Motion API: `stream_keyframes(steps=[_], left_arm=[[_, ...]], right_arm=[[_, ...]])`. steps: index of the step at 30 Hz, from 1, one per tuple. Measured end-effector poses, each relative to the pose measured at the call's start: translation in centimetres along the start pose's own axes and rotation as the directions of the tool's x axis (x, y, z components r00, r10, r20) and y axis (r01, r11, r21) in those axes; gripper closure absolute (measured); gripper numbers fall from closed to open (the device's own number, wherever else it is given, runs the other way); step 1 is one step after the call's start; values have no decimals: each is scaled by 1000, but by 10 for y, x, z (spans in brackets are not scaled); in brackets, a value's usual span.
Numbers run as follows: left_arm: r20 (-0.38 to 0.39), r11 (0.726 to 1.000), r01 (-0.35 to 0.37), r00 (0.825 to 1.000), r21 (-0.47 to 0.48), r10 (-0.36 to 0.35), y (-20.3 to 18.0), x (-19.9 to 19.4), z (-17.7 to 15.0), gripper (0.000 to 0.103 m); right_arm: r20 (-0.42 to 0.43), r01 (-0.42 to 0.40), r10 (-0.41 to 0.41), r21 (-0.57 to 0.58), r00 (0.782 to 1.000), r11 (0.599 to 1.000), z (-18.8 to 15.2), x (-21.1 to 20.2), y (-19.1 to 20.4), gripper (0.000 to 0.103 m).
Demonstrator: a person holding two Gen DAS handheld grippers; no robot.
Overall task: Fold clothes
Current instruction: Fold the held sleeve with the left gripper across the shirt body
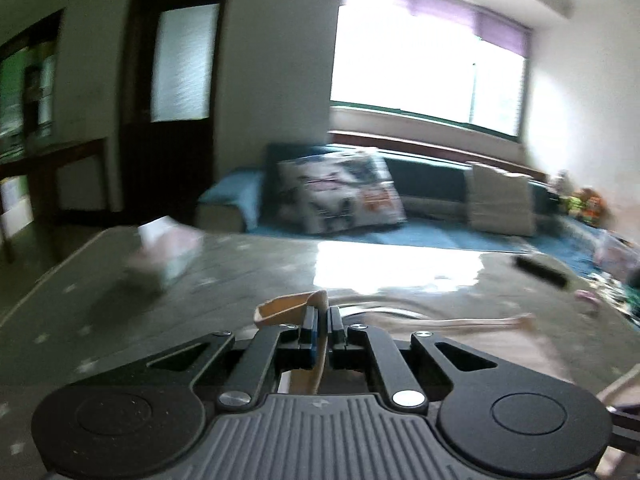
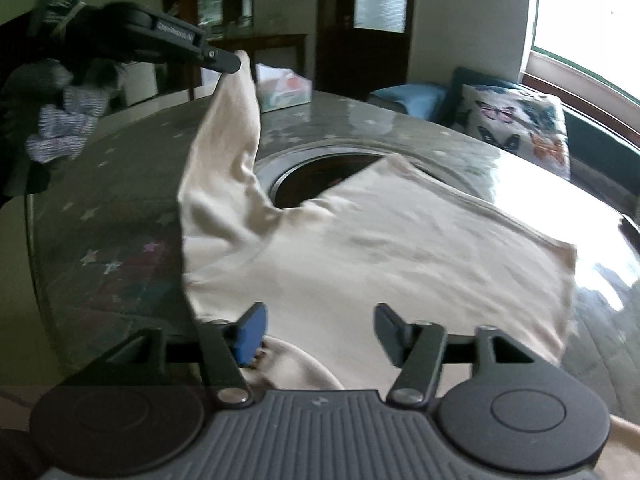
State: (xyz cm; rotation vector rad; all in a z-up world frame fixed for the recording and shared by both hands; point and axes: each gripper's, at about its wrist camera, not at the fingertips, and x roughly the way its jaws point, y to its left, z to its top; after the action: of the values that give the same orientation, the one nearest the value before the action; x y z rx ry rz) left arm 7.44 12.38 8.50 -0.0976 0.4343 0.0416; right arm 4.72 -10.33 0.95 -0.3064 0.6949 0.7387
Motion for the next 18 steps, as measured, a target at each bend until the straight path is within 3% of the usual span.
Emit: stream_keyframes(steps=[4,8,15,18], left_arm=[[-8,992,116,993,51,-116,-49,-3,5,99],[-25,969,226,974,102,-224,-90,-8,2,99],[-97,900,405,914,163,-394,-154,-10,-17,99],[-147,875,450,891,179,-429,-174,-3,-30,98]], right_arm=[[19,36,-36,42,999,998,-10,-13,-17,34],[33,72,-76,93,997,993,-21,-24,-36,34],[36,125,-134,192,990,973,-45,-42,-66,34],[29,144,-155,233,988,962,-54,-46,-78,34]])
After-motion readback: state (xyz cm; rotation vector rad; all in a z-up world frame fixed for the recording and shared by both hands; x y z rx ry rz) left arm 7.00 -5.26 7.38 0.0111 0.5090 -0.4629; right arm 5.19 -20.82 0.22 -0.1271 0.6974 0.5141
